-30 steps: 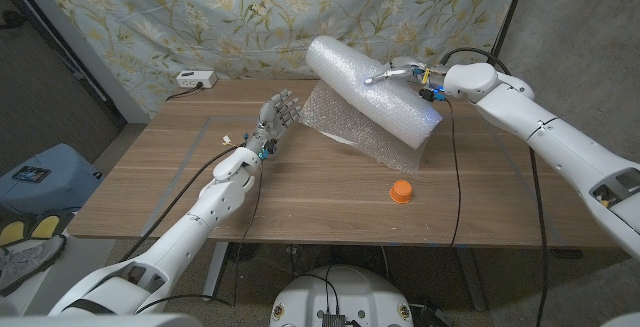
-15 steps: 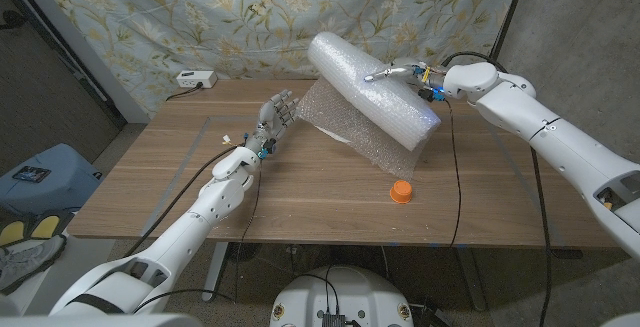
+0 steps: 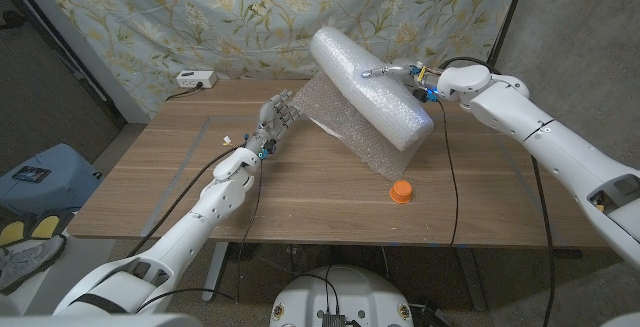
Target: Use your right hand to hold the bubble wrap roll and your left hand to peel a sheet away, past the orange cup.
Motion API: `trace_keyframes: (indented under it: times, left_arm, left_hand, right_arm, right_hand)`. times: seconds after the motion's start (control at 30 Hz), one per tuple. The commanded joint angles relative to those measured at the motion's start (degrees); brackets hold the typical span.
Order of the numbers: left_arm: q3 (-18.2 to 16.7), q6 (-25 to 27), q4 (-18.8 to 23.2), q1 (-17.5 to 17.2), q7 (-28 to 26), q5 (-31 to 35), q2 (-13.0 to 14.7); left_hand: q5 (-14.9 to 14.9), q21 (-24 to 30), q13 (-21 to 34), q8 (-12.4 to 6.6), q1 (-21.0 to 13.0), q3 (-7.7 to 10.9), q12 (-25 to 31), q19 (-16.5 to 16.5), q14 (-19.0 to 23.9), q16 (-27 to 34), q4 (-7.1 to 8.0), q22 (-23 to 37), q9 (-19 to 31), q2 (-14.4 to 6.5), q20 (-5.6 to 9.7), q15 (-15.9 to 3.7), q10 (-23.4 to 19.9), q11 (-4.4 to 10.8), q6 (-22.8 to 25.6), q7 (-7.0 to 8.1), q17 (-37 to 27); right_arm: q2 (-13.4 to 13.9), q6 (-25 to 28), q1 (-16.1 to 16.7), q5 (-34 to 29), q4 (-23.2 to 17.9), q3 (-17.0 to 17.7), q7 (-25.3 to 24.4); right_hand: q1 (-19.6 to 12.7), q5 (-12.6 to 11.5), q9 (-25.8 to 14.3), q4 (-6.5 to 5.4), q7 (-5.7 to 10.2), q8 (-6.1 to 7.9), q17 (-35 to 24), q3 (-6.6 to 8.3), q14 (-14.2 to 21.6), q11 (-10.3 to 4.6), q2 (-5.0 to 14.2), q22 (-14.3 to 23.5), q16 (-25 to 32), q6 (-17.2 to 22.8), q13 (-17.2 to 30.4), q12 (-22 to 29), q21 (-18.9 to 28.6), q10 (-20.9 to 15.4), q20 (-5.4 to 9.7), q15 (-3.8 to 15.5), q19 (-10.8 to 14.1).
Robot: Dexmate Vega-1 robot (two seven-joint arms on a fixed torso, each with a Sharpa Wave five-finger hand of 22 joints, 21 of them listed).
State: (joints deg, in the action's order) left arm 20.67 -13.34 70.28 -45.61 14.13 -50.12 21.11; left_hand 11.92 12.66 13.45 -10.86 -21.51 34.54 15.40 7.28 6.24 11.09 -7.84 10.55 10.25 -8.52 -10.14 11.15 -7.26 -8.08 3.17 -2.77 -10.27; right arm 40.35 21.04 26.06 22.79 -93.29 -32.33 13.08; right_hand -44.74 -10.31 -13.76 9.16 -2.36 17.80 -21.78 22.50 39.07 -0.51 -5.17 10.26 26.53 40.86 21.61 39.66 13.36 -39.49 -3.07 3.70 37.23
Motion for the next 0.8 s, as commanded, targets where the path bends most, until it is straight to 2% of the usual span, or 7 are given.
trace_keyframes:
  times: [0.03, 0.37, 0.8]
  left_arm:
    - [0.2, -0.6, -0.7, -0.3, 0.3, -0.9, -2.0]
    - [1.3, 0.9, -1.8, 1.0, 1.6, -2.1, -4.2]
    - [2.1, 5.9, 3.3, 0.1, -1.0, -3.2, -3.9]
  left_hand:
    - [0.3, 0.1, 0.3, -0.09, -0.8, 0.04, -0.2, 0.7, 0.8, 0.0, -0.41, 0.2, 0.2, -0.1, -0.04, 0.16, -0.6, -0.29, 0.4, -0.02, -0.1]
    - [0.5, 0.2, 0.3, -0.22, -1.2, 0.16, -0.1, 1.2, 1.3, 0.1, -0.74, 0.2, 0.2, 0.0, -0.24, 0.23, -1.0, -0.30, 0.9, -0.42, 0.0]
    - [0.7, 0.2, 0.3, -0.18, -1.9, 0.26, -0.2, 1.6, 1.6, 0.1, -1.43, 0.1, 0.2, 0.6, -0.69, 0.42, -1.1, -0.58, 0.9, -0.94, 0.0]
  right_arm:
    - [-2.4, 2.1, 0.3, 2.7, -0.4, 0.4, -4.7]
    - [-2.9, 1.9, -0.1, 3.0, -0.3, -0.2, -6.0]
    - [-3.3, 1.8, -0.7, 2.5, 0.5, -1.0, -7.2]
  right_hand:
    - [-5.0, 0.0, -0.2, 0.19, 0.18, -0.01, -0.2, 0.00, 0.6, -0.15, 4.39, 0.2, 0.1, 0.9, 0.0, 0.3, 0.3, -0.6, -0.04, 3.09, 0.5]
    - [-5.2, 0.0, -0.2, 0.10, 0.14, -0.08, -0.4, -0.08, 0.8, -0.26, 4.51, 0.2, 0.2, 1.3, -0.1, 0.5, 0.2, -0.8, -0.03, 3.07, 0.6]
    - [-5.6, 0.1, -0.4, 0.13, 0.15, -0.21, -0.5, -0.11, 0.9, -0.24, 4.62, 0.2, 0.2, 1.6, -0.1, 0.7, 0.1, -1.1, 0.01, 3.07, 0.7]
